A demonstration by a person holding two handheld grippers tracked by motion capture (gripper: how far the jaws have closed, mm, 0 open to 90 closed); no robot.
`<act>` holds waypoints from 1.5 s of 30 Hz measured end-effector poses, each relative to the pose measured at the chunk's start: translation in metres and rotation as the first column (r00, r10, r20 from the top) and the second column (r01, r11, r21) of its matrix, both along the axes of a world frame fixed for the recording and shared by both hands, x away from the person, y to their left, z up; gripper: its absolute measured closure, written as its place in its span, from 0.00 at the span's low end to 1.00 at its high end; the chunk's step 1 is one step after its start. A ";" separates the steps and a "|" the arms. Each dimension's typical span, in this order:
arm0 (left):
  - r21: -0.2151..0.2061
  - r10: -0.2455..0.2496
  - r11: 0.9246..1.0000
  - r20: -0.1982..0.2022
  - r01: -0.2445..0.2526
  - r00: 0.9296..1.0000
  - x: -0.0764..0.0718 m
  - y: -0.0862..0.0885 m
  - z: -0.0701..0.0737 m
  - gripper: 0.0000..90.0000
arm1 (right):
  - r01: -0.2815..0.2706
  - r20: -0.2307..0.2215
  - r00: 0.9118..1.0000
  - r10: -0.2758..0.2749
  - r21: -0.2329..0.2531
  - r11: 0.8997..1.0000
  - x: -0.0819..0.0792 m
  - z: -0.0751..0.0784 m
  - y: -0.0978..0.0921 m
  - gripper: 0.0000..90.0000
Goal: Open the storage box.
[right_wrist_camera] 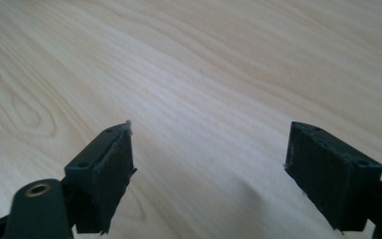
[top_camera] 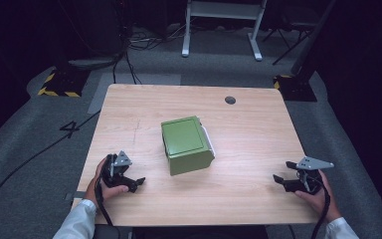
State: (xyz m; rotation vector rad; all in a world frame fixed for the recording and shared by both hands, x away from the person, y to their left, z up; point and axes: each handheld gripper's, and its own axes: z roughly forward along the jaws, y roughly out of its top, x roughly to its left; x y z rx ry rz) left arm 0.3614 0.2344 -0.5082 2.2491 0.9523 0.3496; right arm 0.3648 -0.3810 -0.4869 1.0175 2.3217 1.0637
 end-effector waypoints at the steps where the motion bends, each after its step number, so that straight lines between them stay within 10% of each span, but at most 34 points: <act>1: 0.000 -0.002 1.000 -0.001 0.002 1.000 0.000 0.000 0.000 0.00 | -0.006 0.007 1.000 0.006 0.009 1.000 0.003 0.003 0.001 0.21; 17: 0.002 0.010 1.000 0.000 -0.010 1.000 -0.002 -0.001 0.000 0.00 | -0.104 0.093 0.991 0.100 0.049 0.993 0.041 0.057 0.050 0.23; 45: -0.002 0.034 0.999 0.002 -0.034 0.999 -0.008 -0.002 0.000 0.01 | -0.244 0.081 0.967 0.242 0.018 0.970 0.090 0.058 0.174 0.29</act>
